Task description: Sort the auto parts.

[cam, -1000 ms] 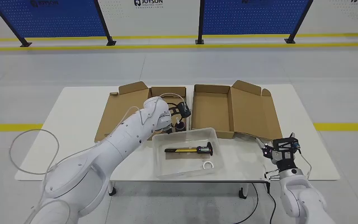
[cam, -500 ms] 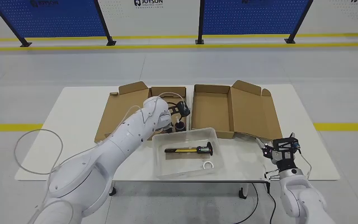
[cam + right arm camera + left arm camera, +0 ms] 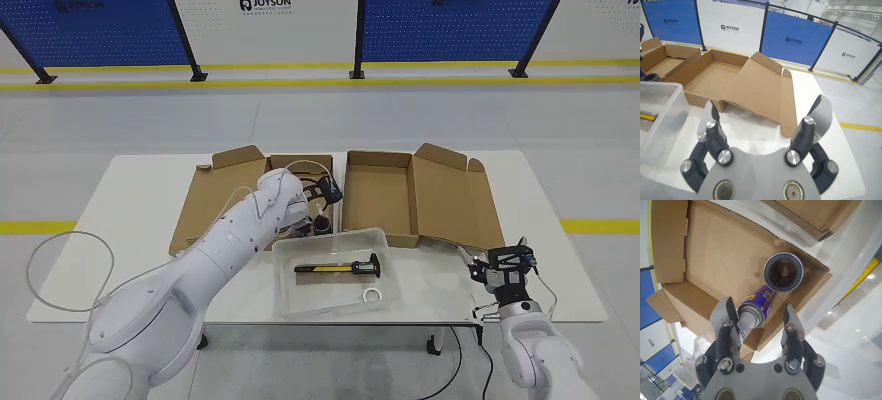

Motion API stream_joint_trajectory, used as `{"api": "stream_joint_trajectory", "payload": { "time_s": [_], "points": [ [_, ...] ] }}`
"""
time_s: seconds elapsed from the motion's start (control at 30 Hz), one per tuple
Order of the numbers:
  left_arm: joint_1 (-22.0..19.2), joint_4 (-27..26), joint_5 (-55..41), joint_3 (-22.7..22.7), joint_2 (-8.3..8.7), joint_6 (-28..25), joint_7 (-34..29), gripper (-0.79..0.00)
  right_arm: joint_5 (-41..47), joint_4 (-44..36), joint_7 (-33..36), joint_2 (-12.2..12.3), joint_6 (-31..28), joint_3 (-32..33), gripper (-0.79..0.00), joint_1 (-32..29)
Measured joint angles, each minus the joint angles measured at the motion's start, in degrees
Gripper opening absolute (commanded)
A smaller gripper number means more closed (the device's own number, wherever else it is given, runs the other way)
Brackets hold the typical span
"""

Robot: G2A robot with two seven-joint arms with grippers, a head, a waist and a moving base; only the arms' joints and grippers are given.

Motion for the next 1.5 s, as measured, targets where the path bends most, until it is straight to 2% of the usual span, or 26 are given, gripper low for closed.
{"api": "stream_joint_trajectory", "payload": {
  "time_s": [0.23,0.43,0.6,0.73,0.83,0.93,1.07,1.17,1.37,1.5],
  "points": [
    [0.4,-2.5,1.2,-1.8,0.6,1.1,-0.4,0.0,0.0,0.0,0.0,0.0,0.0,0.0,0.0,0.0],
    [1.1,-7.6,1.7,-4.8,1.81,3.2,-0.8,0.0,0.0,0.0,0.0,0.0,0.0,0.0,0.0,0.0],
    [2.9,-15.4,3.9,-8.8,3.9,6.3,-2.0,0.0,0.0,0.0,0.0,0.0,0.0,0.0,0.0,0.0],
    [6.4,-23.7,6.0,-13.8,6.28,10.2,-2.0,0.0,0.0,0.0,0.0,0.0,0.0,0.0,0.0,0.0],
    [11.2,-31.9,8.5,-19.2,8.55,14.2,-0.8,0.0,0.0,0.0,0.0,0.0,0.0,0.0,0.0,0.0],
    [17.8,-41.0,12.4,-25.2,10.92,17.8,-0.3,0.0,0.0,0.0,0.0,0.0,0.0,0.0,0.0,0.0],
    [28.3,-52.9,18.3,-33.7,13.74,20.7,0.1,0.0,0.0,0.0,0.0,0.0,0.0,0.0,0.0,0.0],
    [35.6,-60.1,22.0,-39.6,15.19,22.4,0.8,0.0,0.0,0.0,0.0,0.0,0.0,0.0,0.0,0.0],
    [48.0,-69.6,26.8,-49.4,16.81,25.9,1.2,0.0,0.0,0.0,0.0,0.0,0.0,0.0,0.0,0.0],
    [53.4,-72.9,29.3,-54.0,17.21,28.4,1.3,0.0,0.0,0.0,0.0,0.0,0.0,0.0,0.0,0.0]
  ]
}}
